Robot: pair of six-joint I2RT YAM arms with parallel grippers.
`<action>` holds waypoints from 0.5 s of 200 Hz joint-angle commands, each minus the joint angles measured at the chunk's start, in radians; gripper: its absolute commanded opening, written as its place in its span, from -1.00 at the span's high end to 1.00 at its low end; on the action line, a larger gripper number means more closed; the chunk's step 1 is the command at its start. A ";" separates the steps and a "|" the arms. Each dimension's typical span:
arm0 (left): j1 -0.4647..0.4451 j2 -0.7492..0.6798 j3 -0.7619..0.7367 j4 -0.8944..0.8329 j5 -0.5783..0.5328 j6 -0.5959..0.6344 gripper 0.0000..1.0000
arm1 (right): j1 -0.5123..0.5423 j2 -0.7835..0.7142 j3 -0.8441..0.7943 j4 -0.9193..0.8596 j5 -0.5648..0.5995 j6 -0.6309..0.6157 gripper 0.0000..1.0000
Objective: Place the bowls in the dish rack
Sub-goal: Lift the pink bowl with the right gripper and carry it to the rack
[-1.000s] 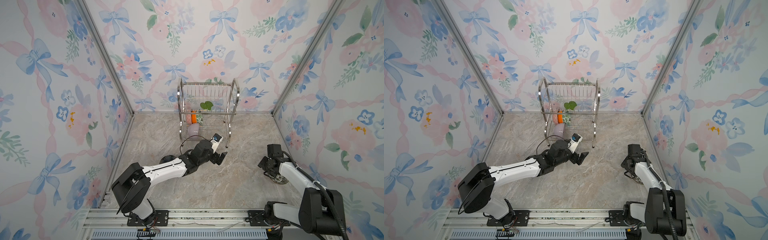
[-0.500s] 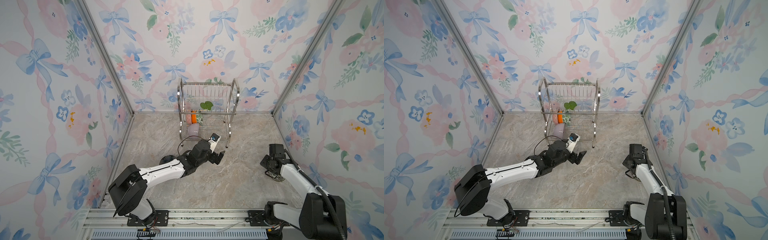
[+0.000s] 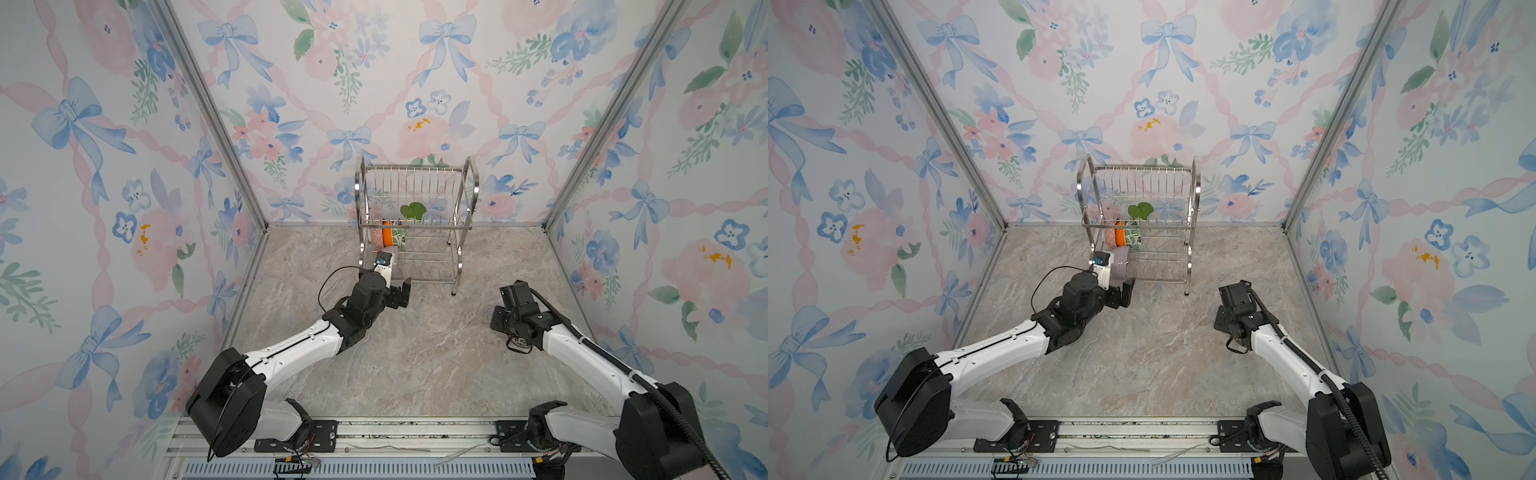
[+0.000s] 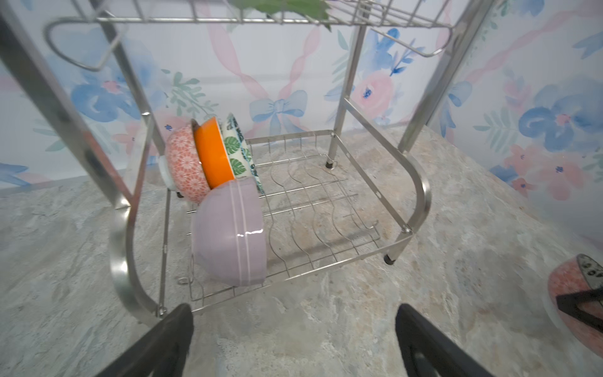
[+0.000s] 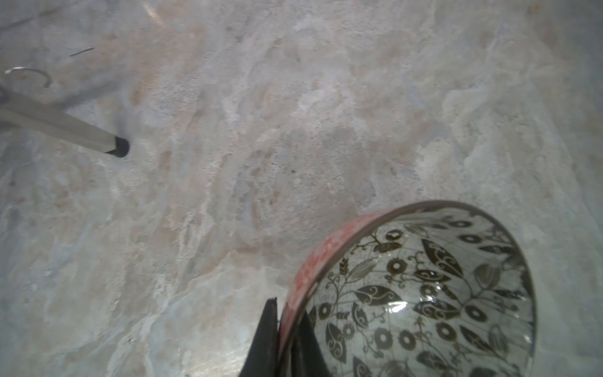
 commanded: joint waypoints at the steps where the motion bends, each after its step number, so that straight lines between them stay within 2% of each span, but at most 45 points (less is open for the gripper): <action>1: 0.005 -0.011 -0.027 0.000 -0.121 -0.051 -0.96 | 0.083 0.009 0.067 -0.042 0.027 -0.039 1.00; 15: 0.023 -0.022 -0.027 -0.031 -0.095 -0.076 -0.96 | 0.142 0.010 0.095 -0.041 0.025 -0.049 1.00; 41: 0.129 -0.035 -0.038 -0.063 0.082 -0.176 -0.96 | 0.243 0.000 0.136 -0.011 -0.004 -0.067 1.00; 100: 0.261 -0.054 -0.022 -0.131 0.084 -0.220 -0.96 | 0.411 0.010 0.195 0.135 -0.124 -0.128 1.00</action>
